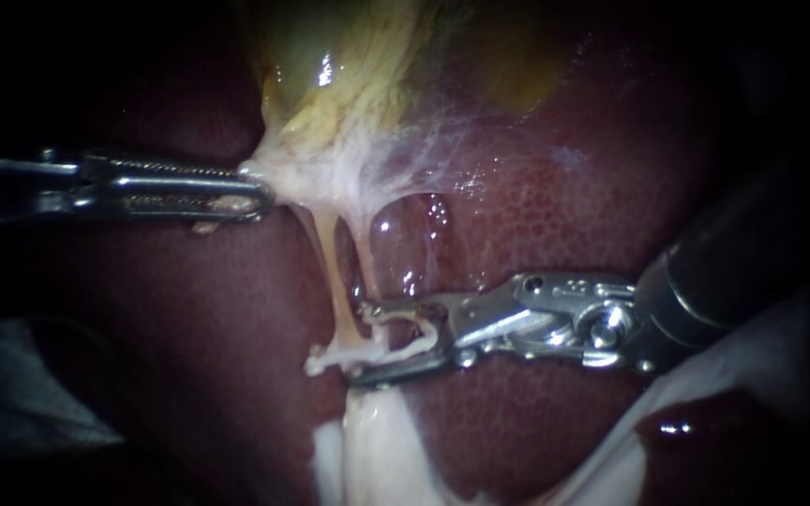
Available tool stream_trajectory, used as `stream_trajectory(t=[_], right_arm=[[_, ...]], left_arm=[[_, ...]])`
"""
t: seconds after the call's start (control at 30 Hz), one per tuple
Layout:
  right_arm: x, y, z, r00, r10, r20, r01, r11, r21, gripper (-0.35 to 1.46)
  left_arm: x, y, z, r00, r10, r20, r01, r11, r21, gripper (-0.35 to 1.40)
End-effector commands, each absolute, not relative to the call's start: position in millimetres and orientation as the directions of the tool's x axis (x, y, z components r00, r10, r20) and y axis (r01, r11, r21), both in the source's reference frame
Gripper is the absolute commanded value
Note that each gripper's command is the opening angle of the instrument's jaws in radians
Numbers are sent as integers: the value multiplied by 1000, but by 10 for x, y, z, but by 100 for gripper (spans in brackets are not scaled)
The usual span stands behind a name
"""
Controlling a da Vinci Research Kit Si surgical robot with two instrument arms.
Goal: Clipping second clip left tube
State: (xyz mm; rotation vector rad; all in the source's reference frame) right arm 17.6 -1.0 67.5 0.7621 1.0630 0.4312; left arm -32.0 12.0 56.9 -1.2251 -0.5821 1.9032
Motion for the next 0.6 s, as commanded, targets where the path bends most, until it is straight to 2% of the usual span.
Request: stream_trajectory(t=[0.03,0.3,0.6], right_arm=[[177,-10,677,438,652,-619,42,673,739,50],[193,-15,687,404,674,-618,107,636,764,50],[221,-22,682,364,688,-627,125,631,765,50]], left_arm=[[-320,120,568,-228,808,-544,-365,-589,-721,-35],[-320,119,568,-228,808,-544,-365,-589,-721,-35],[-321,120,569,-228,808,-543,-366,-588,-721,-35]])
